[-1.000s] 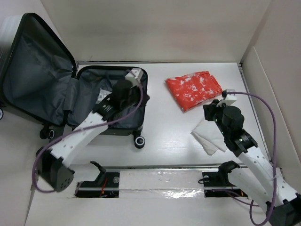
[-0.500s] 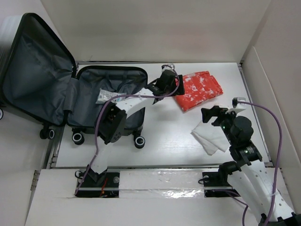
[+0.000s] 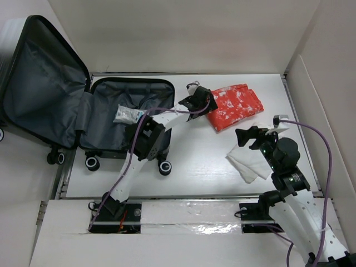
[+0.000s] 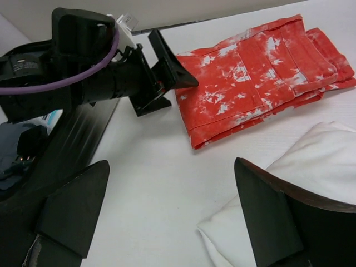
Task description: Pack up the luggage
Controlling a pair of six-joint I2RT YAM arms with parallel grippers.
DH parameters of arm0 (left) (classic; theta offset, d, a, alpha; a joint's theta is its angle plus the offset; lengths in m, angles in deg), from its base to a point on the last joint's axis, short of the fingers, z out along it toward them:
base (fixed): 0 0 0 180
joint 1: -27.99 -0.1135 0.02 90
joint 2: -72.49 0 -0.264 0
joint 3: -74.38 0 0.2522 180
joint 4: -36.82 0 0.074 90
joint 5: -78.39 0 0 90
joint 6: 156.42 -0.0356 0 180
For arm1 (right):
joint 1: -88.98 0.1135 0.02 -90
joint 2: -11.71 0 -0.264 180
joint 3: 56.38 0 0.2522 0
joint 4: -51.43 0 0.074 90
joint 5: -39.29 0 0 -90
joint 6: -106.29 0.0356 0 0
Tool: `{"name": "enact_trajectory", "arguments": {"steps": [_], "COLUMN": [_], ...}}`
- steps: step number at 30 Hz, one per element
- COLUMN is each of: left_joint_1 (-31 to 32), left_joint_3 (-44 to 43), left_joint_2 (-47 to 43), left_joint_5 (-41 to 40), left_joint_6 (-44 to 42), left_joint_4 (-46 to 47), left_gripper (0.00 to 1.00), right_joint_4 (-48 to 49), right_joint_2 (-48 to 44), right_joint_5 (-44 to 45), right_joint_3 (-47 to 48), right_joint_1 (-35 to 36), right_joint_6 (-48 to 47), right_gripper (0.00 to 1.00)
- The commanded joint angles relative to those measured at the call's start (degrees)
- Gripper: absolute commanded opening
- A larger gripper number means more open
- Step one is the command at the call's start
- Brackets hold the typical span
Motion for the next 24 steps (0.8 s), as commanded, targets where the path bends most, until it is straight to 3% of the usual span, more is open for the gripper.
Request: {"name": "enact_trajectory", "arguments": {"steps": [1, 7, 9, 10, 13, 14, 19, 24], "left_joint_1": [-0.5, -0.5, -0.5, -0.5, -1.1, -1.6, -2.8, -6.3], "left_joint_3": [-5.4, -12.2, -11.9, -11.3, -9.7, -9.4, -10.4, -10.4], "left_joint_2": [4.2, 10.2, 10.3, 10.1, 9.9, 9.7, 5.2, -7.9], "left_joint_5": [0.2, 1.8, 1.7, 1.9, 4.0, 6.0, 7.0, 9.0], "left_joint_6": [5.1, 6.2, 6.0, 6.0, 5.9, 5.6, -2.3, -13.8], "left_joint_4": [-0.5, -0.2, 1.0, 2.4, 5.3, 6.9, 5.2, -0.3], "left_gripper": [0.88, 0.82, 0.70, 0.52, 0.22, 0.01, 0.00, 0.00], "right_joint_4": [3.0, 4.1, 4.1, 4.1, 4.3, 4.5, 4.7, 5.4], "right_joint_2": [0.4, 0.3, 0.0, -0.1, -0.9, -1.0, -1.5, -1.4], "right_joint_5": [-3.0, -4.7, -4.6, -4.6, -3.3, -3.3, -3.2, -4.5], "right_joint_3": [0.0, -0.5, -0.5, -0.5, -0.8, -1.0, -1.2, -1.3], "right_joint_1": [-0.4, -0.4, -0.4, -0.4, -0.4, -0.4, -0.4, -0.4], "right_joint_6": [-0.5, -0.6, -0.5, -0.6, -0.7, -0.6, -0.5, -0.8], "right_gripper": [0.99, 0.98, 0.97, 0.97, 0.96, 0.96, 0.96, 0.95]}}
